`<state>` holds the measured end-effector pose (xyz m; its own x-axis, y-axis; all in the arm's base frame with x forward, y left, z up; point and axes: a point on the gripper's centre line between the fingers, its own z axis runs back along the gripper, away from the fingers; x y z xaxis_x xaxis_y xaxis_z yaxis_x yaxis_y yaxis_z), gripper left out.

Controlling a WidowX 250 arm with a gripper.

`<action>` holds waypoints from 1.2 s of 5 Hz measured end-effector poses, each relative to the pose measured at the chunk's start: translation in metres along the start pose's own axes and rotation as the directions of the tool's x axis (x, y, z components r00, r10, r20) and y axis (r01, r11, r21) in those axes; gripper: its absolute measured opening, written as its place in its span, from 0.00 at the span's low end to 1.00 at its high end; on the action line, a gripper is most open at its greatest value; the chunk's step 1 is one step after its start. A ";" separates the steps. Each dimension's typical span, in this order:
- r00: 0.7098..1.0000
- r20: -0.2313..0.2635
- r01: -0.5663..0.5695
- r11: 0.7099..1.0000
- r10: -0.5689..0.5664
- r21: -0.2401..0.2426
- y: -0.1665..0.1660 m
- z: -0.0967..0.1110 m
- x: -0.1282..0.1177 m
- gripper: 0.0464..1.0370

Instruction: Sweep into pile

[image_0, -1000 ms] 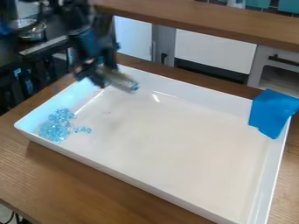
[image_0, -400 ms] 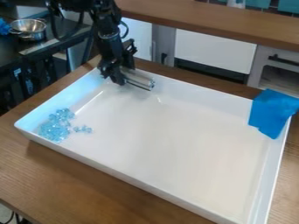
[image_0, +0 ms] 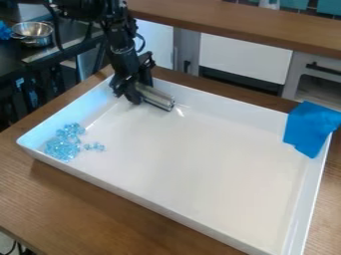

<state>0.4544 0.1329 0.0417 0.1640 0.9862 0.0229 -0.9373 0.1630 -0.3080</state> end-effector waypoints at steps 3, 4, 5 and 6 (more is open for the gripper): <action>0.994 -0.089 0.068 0.997 -0.065 0.040 0.074 0.023 -0.002 0.46; 0.992 -0.111 0.071 0.997 -0.066 0.040 0.097 0.041 0.000 0.46; 0.990 -0.111 0.090 0.995 -0.084 0.052 0.120 0.054 -0.001 0.46; 0.982 -0.111 0.160 0.986 -0.153 0.054 0.136 0.058 -0.002 0.46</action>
<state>0.3086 0.1545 0.0548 0.3389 0.9401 -0.0363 -0.9142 0.3200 -0.2488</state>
